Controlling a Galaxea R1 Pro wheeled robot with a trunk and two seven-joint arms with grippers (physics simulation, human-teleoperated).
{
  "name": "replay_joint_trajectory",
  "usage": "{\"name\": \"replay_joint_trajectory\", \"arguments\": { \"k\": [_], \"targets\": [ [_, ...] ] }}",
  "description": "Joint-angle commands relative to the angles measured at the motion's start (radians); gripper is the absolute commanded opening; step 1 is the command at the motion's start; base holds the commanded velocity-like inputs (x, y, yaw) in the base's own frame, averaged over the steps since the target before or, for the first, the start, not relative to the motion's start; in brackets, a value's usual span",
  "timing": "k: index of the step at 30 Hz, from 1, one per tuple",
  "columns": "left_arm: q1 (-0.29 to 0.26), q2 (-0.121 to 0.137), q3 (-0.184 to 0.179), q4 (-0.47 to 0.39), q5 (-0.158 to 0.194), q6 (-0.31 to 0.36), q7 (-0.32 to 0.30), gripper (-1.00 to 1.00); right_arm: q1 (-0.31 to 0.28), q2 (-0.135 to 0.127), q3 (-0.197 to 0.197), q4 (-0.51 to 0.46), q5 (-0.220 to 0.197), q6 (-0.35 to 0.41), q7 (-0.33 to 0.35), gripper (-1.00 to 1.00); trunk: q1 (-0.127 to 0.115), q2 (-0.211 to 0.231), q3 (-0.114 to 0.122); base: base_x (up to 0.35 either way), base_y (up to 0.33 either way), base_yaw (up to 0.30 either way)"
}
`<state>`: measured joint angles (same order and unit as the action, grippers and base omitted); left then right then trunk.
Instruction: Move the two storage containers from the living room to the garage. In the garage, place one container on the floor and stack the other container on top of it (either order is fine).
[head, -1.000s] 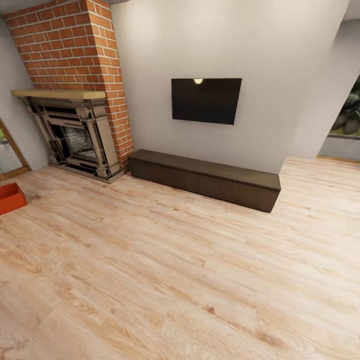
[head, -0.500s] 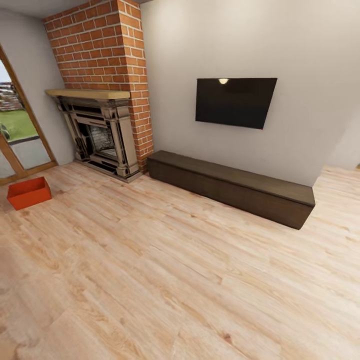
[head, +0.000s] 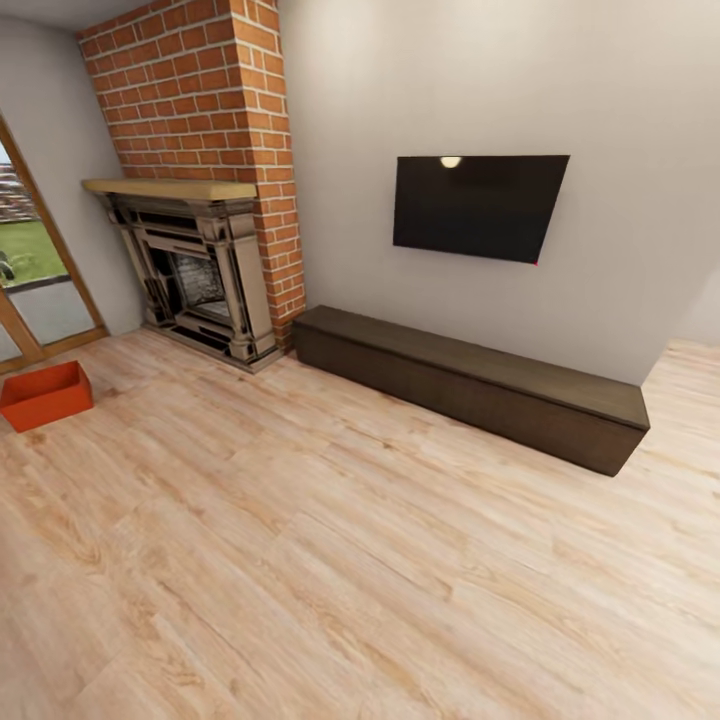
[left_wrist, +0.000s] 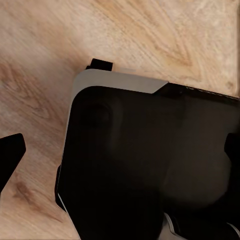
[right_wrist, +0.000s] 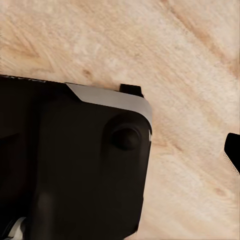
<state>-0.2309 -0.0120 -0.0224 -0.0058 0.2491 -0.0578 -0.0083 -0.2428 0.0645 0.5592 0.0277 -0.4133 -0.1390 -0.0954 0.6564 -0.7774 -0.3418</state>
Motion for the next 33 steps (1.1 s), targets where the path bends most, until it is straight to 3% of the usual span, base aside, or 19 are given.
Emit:
{"name": "replay_joint_trajectory", "arguments": {
  "k": [1,7,33],
  "targets": [
    [-0.001,0.0,-0.003,0.001,0.007,-0.004,-0.001,1.0,-0.001,0.001,0.008,0.003,-0.009,-0.005,-0.001,1.0,0.001,-0.001,-0.001,0.322,0.0,0.0],
    [-0.001,0.0,-0.003,0.001,0.008,-0.004,-0.001,1.0,-0.001,0.0,0.008,0.003,-0.009,-0.006,-0.001,1.0,0.001,-0.001,-0.001,0.322,0.0,0.142],
    [-0.001,0.0,-0.003,0.001,0.008,-0.004,-0.001,1.0,-0.001,0.0,0.008,0.003,-0.009,-0.006,-0.001,1.0,0.001,-0.001,-0.001,0.322,0.0,0.267]
  ]
}}
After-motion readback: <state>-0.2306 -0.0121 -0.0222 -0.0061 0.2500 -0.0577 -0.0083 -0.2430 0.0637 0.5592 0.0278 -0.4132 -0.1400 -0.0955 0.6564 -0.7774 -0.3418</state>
